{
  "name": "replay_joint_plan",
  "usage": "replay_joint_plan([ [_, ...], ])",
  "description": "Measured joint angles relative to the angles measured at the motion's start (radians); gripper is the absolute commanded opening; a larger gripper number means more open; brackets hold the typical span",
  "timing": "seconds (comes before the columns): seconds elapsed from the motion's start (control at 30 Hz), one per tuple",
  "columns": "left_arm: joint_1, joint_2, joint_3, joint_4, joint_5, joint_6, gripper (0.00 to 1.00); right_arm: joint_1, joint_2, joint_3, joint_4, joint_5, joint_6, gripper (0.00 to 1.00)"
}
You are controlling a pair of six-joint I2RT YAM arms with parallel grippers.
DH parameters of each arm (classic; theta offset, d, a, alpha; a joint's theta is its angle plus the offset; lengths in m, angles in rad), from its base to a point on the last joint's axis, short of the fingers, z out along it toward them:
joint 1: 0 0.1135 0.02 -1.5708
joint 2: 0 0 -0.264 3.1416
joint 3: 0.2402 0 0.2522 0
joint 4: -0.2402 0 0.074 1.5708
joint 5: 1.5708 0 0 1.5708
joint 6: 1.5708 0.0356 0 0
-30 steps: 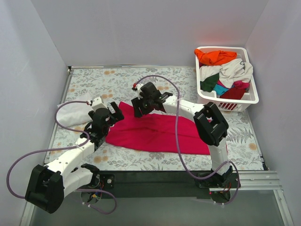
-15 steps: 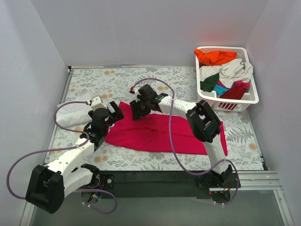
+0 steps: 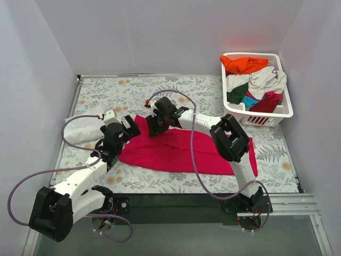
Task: Fold and stack the t-shirts
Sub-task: Fold the tshirt
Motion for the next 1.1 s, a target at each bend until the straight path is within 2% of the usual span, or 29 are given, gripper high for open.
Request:
replay_joint_plan([
  [0.43, 0.0, -0.01, -0.002, 0.0, 0.005, -0.004, 0.9, 0.0, 0.002, 0.0, 0.007, 0.0, 0.0, 0.35],
  [0.6, 0.0, -0.016, -0.004, 0.0, 0.008, -0.005, 0.9, 0.0, 0.008, 0.0, 0.008, -0.002, 0.001, 0.32],
  [0.73, 0.0, -0.016, -0.005, 0.0, 0.011, -0.006, 0.9, 0.002, 0.023, -0.001, 0.008, -0.008, 0.002, 0.22],
  [0.77, 0.0, -0.016, -0.005, 0.0, 0.011, -0.007, 0.9, 0.004, 0.026, -0.001, 0.008, -0.008, 0.001, 0.15],
  [0.83, 0.0, -0.016, -0.005, 0.0, 0.012, -0.007, 0.9, 0.006, 0.031, -0.002, 0.008, -0.011, 0.002, 0.09],
  [0.87, 0.0, -0.017, -0.005, 0.0, 0.012, -0.007, 0.9, 0.008, 0.032, -0.003, 0.008, -0.012, 0.003, 0.02],
  [1.1, 0.0, -0.019, -0.005, 0.0, 0.012, -0.007, 0.9, 0.015, 0.029, -0.017, 0.015, -0.012, 0.002, 0.01],
])
